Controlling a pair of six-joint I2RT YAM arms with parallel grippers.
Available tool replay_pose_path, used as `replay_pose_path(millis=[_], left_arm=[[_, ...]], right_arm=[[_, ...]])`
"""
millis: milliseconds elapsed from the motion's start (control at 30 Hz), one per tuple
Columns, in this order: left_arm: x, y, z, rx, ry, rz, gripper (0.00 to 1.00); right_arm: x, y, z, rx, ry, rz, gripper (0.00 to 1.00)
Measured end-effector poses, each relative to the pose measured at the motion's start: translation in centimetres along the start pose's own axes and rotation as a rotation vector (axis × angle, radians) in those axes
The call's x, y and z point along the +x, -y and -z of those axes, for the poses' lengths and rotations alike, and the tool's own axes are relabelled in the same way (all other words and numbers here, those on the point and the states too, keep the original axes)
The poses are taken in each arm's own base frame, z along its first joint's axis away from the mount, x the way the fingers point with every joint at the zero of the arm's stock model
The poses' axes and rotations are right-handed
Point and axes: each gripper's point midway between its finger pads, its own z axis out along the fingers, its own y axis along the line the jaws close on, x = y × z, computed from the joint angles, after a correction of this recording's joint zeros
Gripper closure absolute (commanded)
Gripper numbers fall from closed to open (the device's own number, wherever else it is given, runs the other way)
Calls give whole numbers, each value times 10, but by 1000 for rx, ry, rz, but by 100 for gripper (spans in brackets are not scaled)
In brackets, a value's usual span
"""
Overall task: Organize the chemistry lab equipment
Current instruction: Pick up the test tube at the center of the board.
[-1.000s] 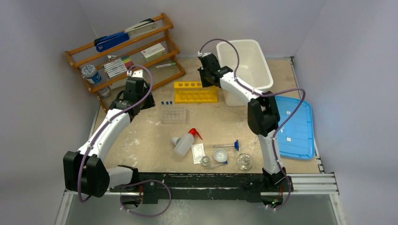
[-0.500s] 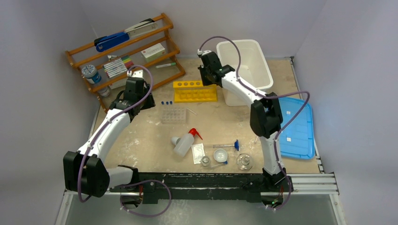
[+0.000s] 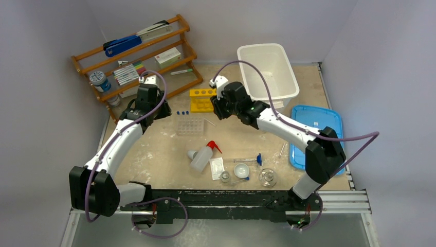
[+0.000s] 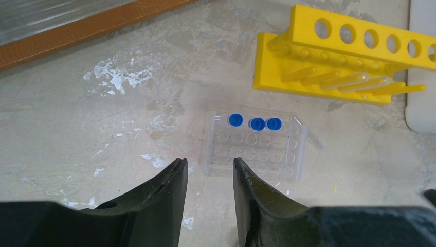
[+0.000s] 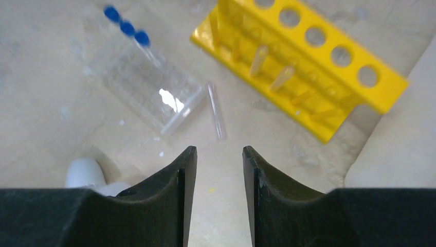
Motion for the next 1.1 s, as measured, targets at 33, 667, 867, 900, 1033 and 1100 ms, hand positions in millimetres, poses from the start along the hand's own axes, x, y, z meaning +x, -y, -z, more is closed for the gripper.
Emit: replay_pose_path(millis=[33,667,867,900,1033,1100], left_arm=[[-1,1,0,4,1,4,63],[-3,2,5,6,12,23,63],[-4,0,8,1,15,23,63],[-3,0,8,-1,14,23,63],[-2,0,9,-2,11,23,63],[-2,0,9,-3,11,23,63]], right_arm=[[13,-5,-4,-17,-19,7,57],[105,-15,-80,-66,-177,71,57],[113,-15,-89,-68,-194,89,58],[114,-14,-90,-68,-197,92,58],[115,-13,-93,-58,-200,102,60],[115,-11,-94,-50,-199,105,60]])
